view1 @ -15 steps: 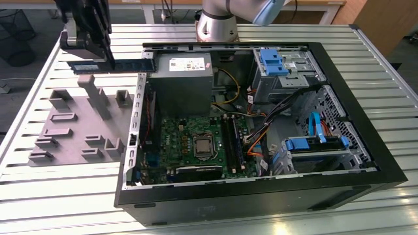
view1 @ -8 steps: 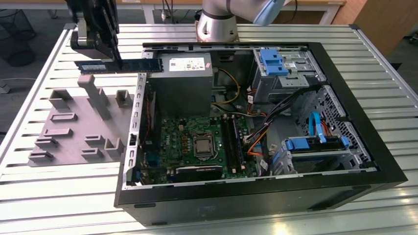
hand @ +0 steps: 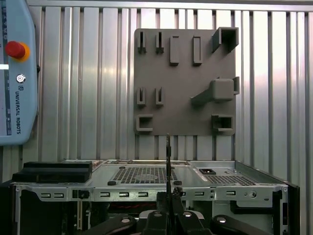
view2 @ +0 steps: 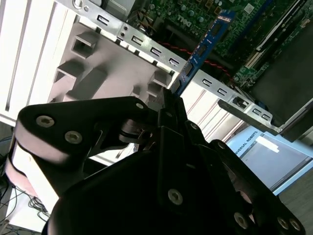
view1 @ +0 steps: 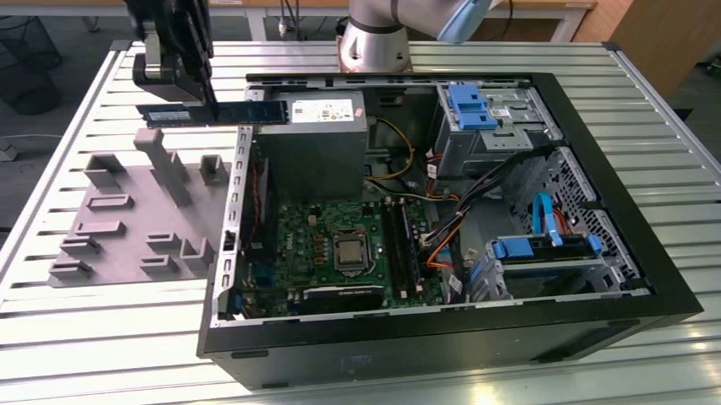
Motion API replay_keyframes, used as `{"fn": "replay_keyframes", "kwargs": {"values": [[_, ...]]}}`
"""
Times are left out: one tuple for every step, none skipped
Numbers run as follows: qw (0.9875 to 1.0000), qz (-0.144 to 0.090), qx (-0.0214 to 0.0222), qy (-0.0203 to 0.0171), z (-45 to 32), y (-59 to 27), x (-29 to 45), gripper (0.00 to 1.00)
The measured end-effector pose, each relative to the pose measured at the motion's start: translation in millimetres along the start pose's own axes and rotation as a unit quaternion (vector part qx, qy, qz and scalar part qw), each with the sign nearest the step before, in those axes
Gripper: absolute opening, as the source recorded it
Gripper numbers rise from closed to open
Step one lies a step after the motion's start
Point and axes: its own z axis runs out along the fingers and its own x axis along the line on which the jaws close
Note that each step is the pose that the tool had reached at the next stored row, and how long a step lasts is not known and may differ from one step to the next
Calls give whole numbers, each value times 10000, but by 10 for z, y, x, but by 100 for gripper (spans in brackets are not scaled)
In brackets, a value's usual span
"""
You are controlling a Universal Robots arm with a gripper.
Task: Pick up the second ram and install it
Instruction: 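Pick up the second ram and move it above second insertion slot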
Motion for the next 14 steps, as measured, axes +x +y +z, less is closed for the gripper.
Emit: {"fn": "replay_keyframes", "kwargs": {"values": [[10000,0,0,0,0,-6,0,14],[10000,0,0,0,0,-13,0,14],[10000,0,0,0,0,-21,0,14],[10000,0,0,0,0,-28,0,14],[10000,0,0,0,0,-35,0,14],[10000,0,0,0,0,-42,0,14],[10000,0,0,0,-1,-48,0,14],[10000,0,0,0,-1,-54,0,14],[10000,0,0,0,0,-61,0,14],[10000,0,0,0,0,-67,0,14],[10000,0,0,0,-1,-73,0,14],[10000,0,0,0,-1,-79,-1,14],[10000,0,0,0,-1,-85,-1,14],[10000,0,0,0,-1,-91,0,14]]}}
